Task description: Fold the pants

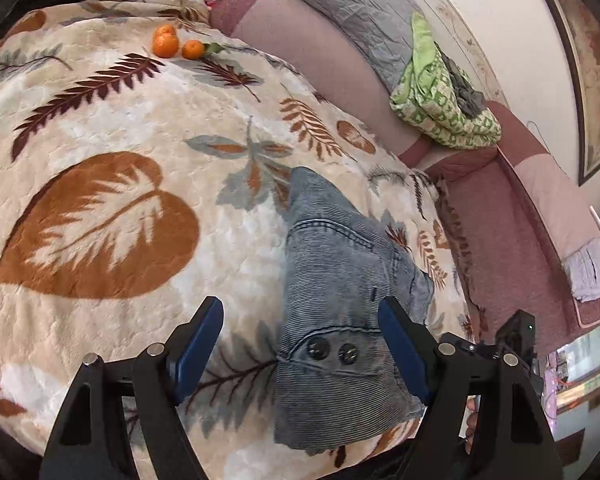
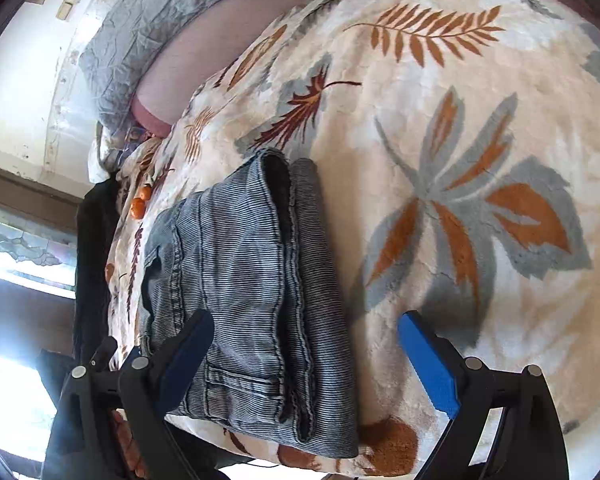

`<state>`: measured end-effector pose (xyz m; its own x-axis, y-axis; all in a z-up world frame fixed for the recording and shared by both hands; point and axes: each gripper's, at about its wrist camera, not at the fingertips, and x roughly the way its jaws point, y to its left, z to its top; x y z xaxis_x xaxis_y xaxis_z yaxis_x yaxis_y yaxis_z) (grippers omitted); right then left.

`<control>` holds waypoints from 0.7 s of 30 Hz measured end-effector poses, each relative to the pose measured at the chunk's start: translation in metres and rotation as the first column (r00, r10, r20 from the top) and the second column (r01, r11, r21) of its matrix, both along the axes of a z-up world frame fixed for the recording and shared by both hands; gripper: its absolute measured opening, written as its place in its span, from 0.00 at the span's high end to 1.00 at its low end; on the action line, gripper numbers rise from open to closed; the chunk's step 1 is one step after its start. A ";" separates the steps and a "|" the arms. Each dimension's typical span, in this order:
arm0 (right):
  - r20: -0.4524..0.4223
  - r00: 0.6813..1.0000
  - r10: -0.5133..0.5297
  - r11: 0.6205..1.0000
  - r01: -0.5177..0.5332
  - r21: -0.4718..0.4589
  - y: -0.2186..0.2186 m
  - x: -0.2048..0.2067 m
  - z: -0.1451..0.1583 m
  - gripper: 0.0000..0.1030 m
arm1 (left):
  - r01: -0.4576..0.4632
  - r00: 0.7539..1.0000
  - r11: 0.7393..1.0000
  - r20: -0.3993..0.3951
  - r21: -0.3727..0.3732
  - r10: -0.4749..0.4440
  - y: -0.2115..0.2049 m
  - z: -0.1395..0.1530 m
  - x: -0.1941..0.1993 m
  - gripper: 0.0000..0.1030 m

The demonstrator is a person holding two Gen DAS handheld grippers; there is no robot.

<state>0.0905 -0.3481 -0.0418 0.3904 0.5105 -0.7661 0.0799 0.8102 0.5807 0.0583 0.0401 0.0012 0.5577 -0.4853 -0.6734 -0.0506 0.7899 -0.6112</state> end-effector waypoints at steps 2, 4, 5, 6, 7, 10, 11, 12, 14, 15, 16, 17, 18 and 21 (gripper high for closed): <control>-0.004 1.000 0.009 0.999 -0.009 -0.038 0.006 0.010 -0.001 0.07 | 0.055 0.998 0.998 -0.022 0.015 -0.055 -0.011 -0.002 0.019 0.21; -0.001 1.000 0.015 0.999 -0.015 -0.039 0.011 0.019 -0.001 0.07 | 0.085 0.992 0.996 -0.092 0.007 -0.084 -0.019 -0.013 0.036 0.21; 0.000 1.000 0.022 0.999 -0.022 -0.032 0.014 0.022 -0.001 0.07 | 0.092 0.988 0.996 -0.123 0.000 -0.092 -0.023 -0.019 0.041 0.21; 0.000 0.999 0.034 0.999 -0.034 -0.034 0.019 0.023 -0.001 0.07 | 0.106 0.985 0.994 -0.138 -0.010 -0.107 -0.027 -0.024 0.044 0.21; 0.003 0.999 0.053 0.998 -0.053 -0.040 0.023 0.023 0.000 0.08 | 0.122 0.981 0.992 -0.148 -0.005 -0.122 -0.033 -0.026 0.045 0.21; 0.001 0.994 0.105 0.994 -0.105 -0.039 0.035 0.020 -0.003 0.21 | 0.195 0.973 0.981 -0.130 0.012 -0.192 -0.052 -0.026 0.042 0.22; 0.005 0.994 0.112 0.991 -0.111 -0.076 0.037 0.020 -0.004 0.23 | 0.210 0.971 0.976 -0.129 0.052 -0.202 -0.059 -0.026 0.042 0.22; -0.004 0.993 0.120 0.987 -0.120 -0.108 0.039 0.022 -0.008 0.31 | 0.224 0.967 0.971 -0.144 0.083 -0.211 -0.065 -0.030 0.043 0.25; -0.014 0.993 0.118 0.986 -0.119 -0.116 0.036 0.023 -0.012 0.42 | 0.222 0.967 0.967 -0.155 0.125 -0.202 -0.069 -0.035 0.044 0.34; -0.012 0.992 0.124 0.984 -0.125 -0.130 0.035 0.022 -0.010 0.49 | 0.220 0.969 0.964 -0.151 0.148 -0.198 -0.071 -0.033 0.042 0.40; -0.008 0.992 0.128 0.981 -0.127 -0.146 0.034 0.021 -0.008 0.64 | 0.224 0.970 0.959 -0.140 0.175 -0.201 -0.074 -0.030 0.040 0.48; 0.003 0.991 0.136 0.981 -0.134 -0.142 0.033 0.019 -0.006 0.70 | 0.231 0.971 0.951 -0.118 0.207 -0.210 -0.078 -0.024 0.036 0.54; 0.021 0.989 0.144 0.977 -0.139 -0.159 0.036 0.015 -0.002 0.77 | 0.236 0.971 0.939 -0.093 0.250 -0.219 -0.082 -0.017 0.031 0.62; 0.083 0.979 0.187 0.958 -0.163 -0.238 0.054 0.004 0.013 0.84 | 0.233 0.971 0.906 -0.027 0.353 -0.239 -0.093 0.002 0.016 0.70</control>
<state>0.0947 -0.2945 -0.0287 0.3938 0.3940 -0.8305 -0.1259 0.9181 0.3758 0.0748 -0.0529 0.0031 0.4682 -0.3383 -0.8163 0.1717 0.9410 -0.2915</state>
